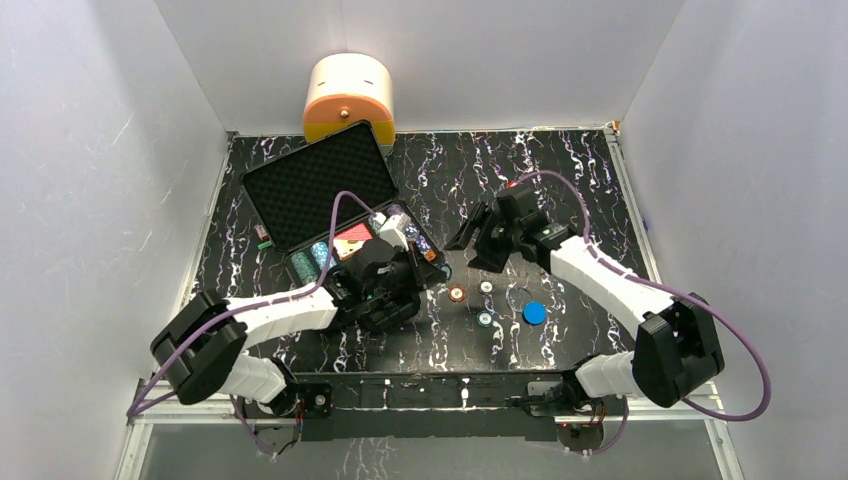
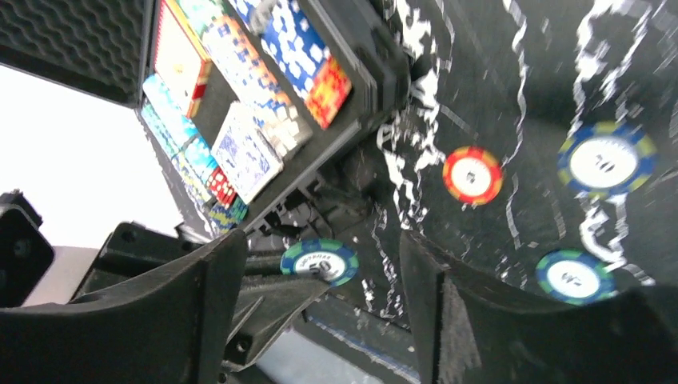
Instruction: Pack up texas hold em set
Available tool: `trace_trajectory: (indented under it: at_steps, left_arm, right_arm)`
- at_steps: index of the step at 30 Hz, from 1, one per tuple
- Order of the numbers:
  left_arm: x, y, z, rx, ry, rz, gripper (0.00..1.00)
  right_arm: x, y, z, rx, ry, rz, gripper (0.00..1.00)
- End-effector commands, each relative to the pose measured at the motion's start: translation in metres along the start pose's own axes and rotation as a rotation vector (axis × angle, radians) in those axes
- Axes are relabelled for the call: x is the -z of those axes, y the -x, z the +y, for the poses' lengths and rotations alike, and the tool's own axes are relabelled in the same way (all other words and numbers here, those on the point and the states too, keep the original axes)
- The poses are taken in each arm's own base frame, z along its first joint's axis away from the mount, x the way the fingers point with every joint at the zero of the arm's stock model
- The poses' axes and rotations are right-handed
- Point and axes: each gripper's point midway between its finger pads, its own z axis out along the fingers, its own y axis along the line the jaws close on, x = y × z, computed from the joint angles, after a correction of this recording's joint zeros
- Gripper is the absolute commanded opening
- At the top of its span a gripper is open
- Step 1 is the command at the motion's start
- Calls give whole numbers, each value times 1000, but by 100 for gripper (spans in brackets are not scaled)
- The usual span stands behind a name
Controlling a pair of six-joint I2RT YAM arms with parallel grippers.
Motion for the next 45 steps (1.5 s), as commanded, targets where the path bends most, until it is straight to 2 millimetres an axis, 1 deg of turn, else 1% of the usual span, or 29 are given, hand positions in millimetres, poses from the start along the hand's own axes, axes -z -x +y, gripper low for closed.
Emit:
trace_trajectory:
  at_steps: [1,4,5,6,7,8,10,13,15,17,20,24,26,28,31,35,40,45]
  left_arm:
    - [27,23,-13,-285,69,45,0]
    - [52,29,2,-444,206,145,0]
    - [65,29,9,-478,270,204,0]
    - [76,23,19,-504,321,266,0]
    - [88,22,24,-522,366,314,0]
    - [99,25,29,-531,428,347,0]
    - [124,20,45,-510,563,439,0]
    - [157,10,61,-459,733,559,0]
    - [174,4,70,-432,818,620,0]
    - [182,5,79,-417,898,628,0]
    - [185,6,95,-409,1008,645,0]
    - [183,10,106,-426,1094,670,0]
    - [178,11,109,-439,1089,682,0]
    - [173,7,110,-442,1061,710,0]
    - [172,2,115,-448,1047,742,0]
    - [172,5,120,-461,1061,749,0]
    - [166,8,125,-462,1061,742,0]
    - [167,12,132,-460,1079,740,0]
  right_arm:
    - [25,45,16,196,29,-107,80]
    - [34,62,10,218,12,-149,81]
    - [36,66,6,214,4,-156,81]
    - [36,66,4,212,1,-155,81]
    - [36,66,0,208,-4,-153,81]
    - [35,64,-1,200,-3,-146,81]
    - [32,60,-6,184,-1,-131,81]
    - [26,53,-10,161,6,-105,80]
    - [23,51,-13,155,5,-94,80]
    - [22,50,-14,152,1,-87,80]
    - [21,50,-14,151,-2,-84,80]
    - [22,50,-15,151,-4,-83,80]
    - [23,48,-17,151,-8,-82,80]
    - [24,47,-17,149,-6,-78,79]
    - [26,45,-19,149,-12,-78,79]
    - [27,44,-21,144,-11,-84,79]
    - [26,43,-23,137,-15,-79,79]
    - [26,43,-25,136,-23,-84,79]
